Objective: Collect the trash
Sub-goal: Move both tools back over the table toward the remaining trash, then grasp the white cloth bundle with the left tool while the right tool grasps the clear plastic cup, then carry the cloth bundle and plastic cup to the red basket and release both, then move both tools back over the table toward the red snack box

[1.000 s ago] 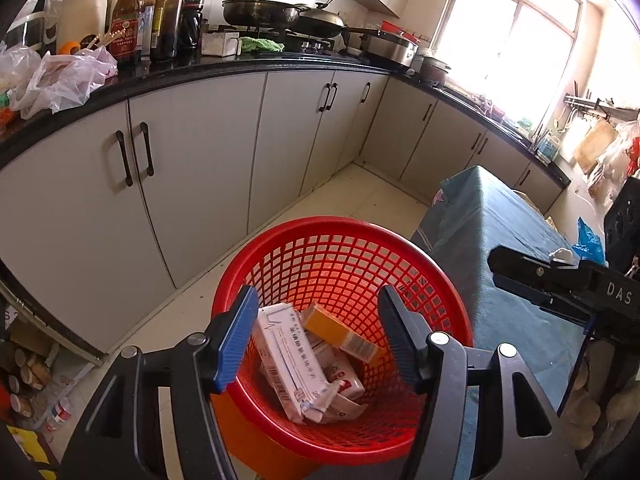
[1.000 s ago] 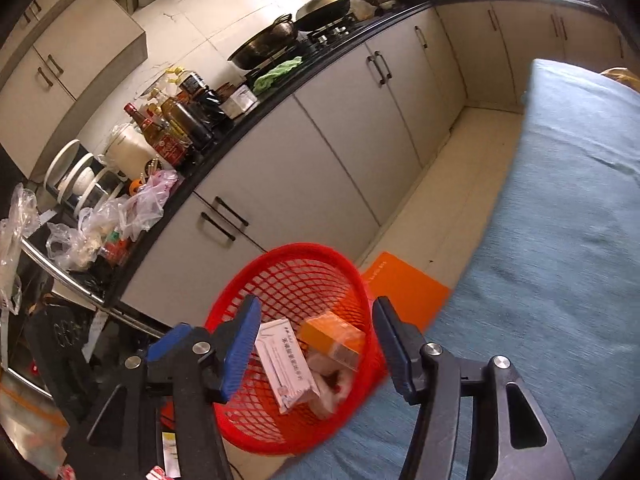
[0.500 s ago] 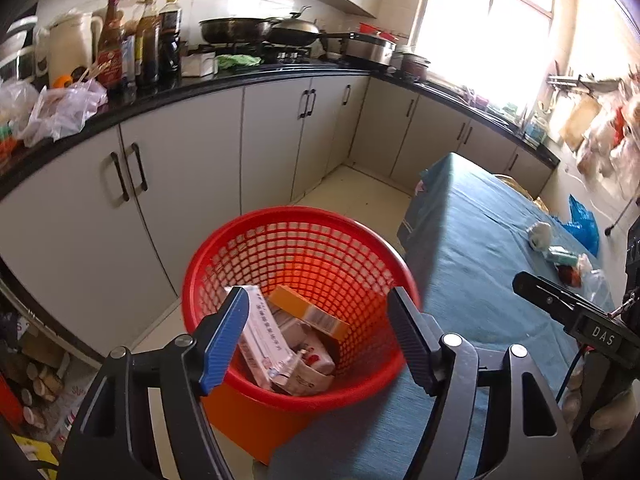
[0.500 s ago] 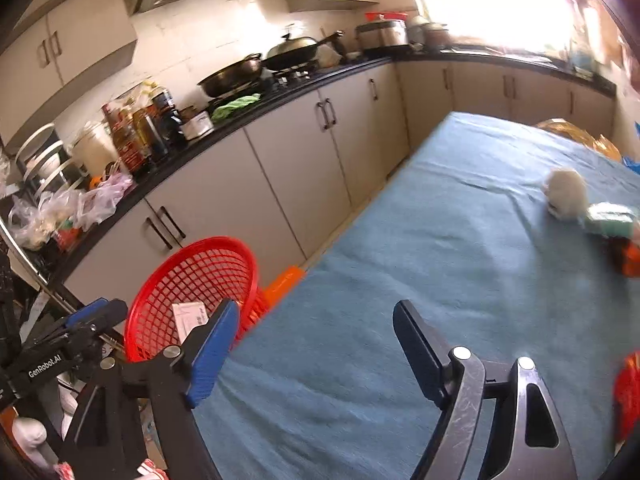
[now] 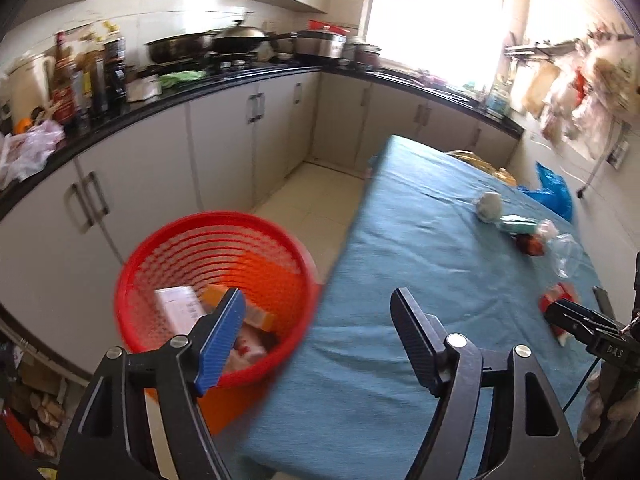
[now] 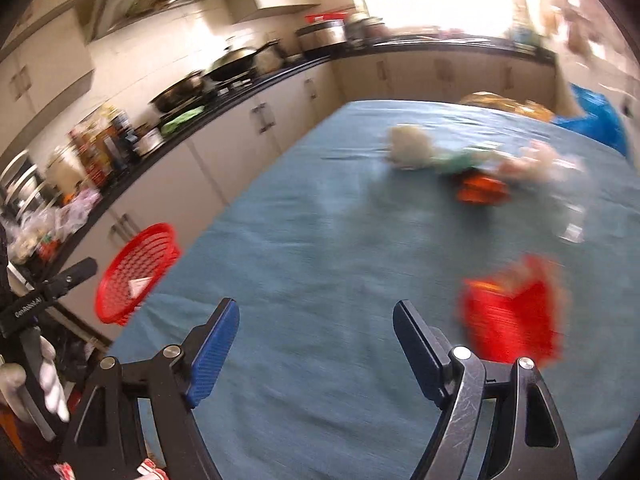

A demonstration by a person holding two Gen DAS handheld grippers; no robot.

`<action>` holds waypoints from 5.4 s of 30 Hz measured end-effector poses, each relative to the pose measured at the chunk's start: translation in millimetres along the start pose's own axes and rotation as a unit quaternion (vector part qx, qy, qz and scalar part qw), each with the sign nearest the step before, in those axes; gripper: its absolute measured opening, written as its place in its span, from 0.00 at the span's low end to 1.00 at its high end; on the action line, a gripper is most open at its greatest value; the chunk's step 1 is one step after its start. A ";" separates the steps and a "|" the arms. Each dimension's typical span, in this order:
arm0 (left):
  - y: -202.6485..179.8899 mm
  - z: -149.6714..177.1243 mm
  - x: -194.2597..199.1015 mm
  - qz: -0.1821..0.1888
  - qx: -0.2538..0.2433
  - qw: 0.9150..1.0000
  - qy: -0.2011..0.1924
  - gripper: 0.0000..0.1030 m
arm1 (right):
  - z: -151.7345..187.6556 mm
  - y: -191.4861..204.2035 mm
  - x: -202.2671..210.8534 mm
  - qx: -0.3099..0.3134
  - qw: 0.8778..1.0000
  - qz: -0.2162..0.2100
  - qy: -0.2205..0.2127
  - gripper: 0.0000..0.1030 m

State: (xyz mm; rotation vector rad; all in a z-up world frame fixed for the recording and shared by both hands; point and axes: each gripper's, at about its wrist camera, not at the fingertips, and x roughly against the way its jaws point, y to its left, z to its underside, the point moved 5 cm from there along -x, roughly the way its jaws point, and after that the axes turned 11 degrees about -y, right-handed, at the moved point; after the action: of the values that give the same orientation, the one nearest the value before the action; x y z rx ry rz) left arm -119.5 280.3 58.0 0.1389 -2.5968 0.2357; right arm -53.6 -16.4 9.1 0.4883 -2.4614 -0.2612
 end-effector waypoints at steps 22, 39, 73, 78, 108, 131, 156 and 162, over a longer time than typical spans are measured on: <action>-209.9 -26.5 -111.8 0.116 -0.099 0.987 0.051 0.74 | -51.9 -190.6 13.2 -0.132 0.983 0.121 -0.047 0.81; -267.0 -66.3 -273.0 0.127 -0.050 0.987 0.086 0.79 | -67.7 -226.3 -37.0 -0.111 0.975 0.185 -0.049 0.68; -195.6 -42.2 -98.1 0.153 0.027 0.985 0.069 0.36 | -78.8 -144.3 43.8 -0.094 0.981 0.123 -0.113 0.05; -171.7 -34.5 -58.2 0.175 0.058 0.981 0.057 0.36 | -75.9 -115.1 59.6 -0.083 0.984 0.105 -0.119 0.05; 68.3 19.7 34.1 0.000 0.175 0.984 -0.033 0.36 | -38.7 120.8 -12.6 0.040 0.997 -0.051 -0.040 0.05; 167.5 19.1 -14.7 -0.042 0.207 0.977 -0.021 0.52 | -0.7 283.2 -140.6 0.071 0.983 -0.160 0.056 0.27; 78.9 34.0 8.3 -0.007 0.127 0.992 0.001 0.66 | 9.8 153.1 -77.1 0.001 0.995 -0.088 0.047 0.50; 28.9 40.1 1.2 0.022 0.091 0.995 0.021 0.66 | 13.2 108.5 -50.2 -0.012 0.997 -0.068 0.038 0.53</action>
State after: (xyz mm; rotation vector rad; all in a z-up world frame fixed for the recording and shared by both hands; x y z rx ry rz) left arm -144.6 300.7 20.6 0.1398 -2.5366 0.4853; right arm -54.7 103.8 4.1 0.6460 -2.3524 -0.3219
